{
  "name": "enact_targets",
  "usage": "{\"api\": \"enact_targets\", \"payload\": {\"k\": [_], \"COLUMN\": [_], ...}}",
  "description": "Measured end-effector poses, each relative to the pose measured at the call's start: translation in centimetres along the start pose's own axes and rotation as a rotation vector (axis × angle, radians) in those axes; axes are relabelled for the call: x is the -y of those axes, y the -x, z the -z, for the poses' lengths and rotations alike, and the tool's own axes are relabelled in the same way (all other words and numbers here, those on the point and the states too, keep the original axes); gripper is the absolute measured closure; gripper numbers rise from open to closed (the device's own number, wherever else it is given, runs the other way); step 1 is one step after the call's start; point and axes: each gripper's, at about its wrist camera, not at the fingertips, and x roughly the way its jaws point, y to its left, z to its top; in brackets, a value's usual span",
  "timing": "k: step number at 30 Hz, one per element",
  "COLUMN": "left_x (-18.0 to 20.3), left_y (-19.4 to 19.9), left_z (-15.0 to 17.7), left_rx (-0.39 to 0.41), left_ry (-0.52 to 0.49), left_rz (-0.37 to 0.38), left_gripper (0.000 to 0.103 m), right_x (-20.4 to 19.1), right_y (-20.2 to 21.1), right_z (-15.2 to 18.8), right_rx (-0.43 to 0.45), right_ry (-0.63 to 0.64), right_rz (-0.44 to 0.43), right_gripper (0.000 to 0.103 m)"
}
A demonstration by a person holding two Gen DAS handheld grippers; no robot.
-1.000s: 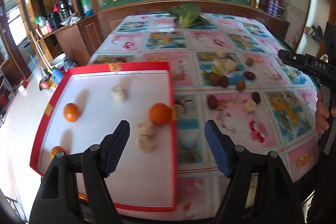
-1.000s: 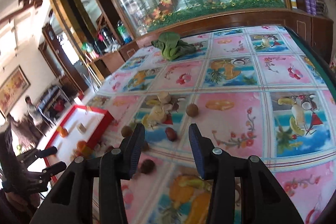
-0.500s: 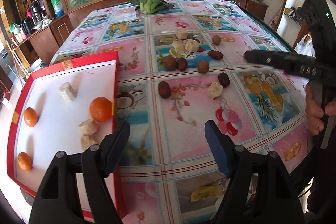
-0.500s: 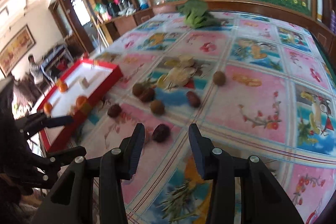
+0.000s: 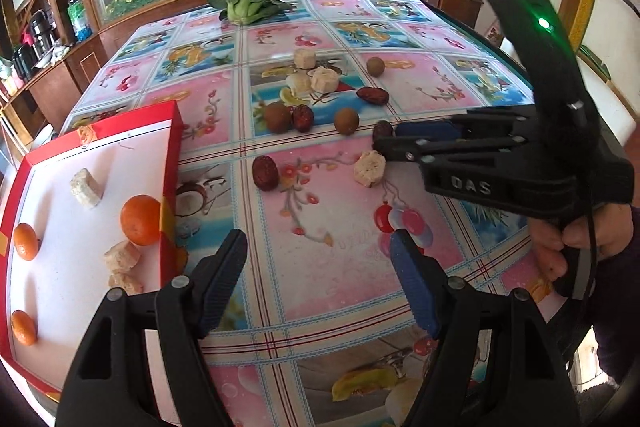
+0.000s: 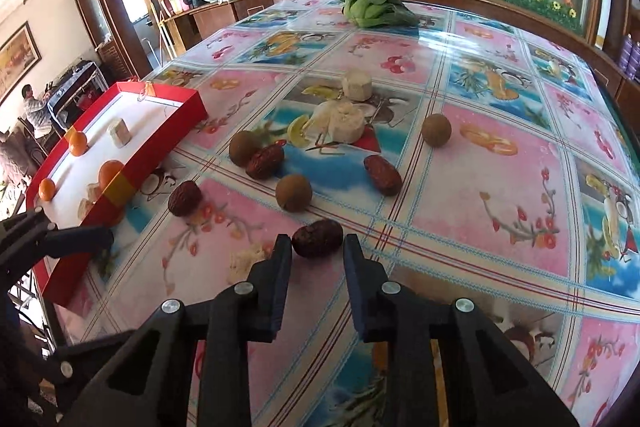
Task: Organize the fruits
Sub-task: 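Close the right tool on a dark red date while the left tool grasps a beige cake piece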
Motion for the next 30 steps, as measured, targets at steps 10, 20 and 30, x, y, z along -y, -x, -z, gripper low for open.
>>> {"api": "enact_targets", "payload": {"k": [10,20,30], "left_x": [0.6,2.5,3.1], "left_y": [-0.6,-3.5,-6.1], "left_z": [-1.2,-3.6,-4.8], "left_rx": [0.002,-0.028,-0.066], "left_ry": [-0.018,-0.064,-0.035], "left_rz": [0.027,0.054,0.08], "left_gripper": [0.029,0.029,0.068], "right_x": [0.9,6.2,6.3], "right_y": [-0.1,2.6,3.1], "right_z": [-0.4,-0.7,-0.9], "right_rx": [-0.002,0.078,0.113], "right_ry": [-0.054,-0.292,-0.296], "right_rz": [-0.04,-0.066,-0.071], "right_gripper": [0.078,0.078,0.078]}}
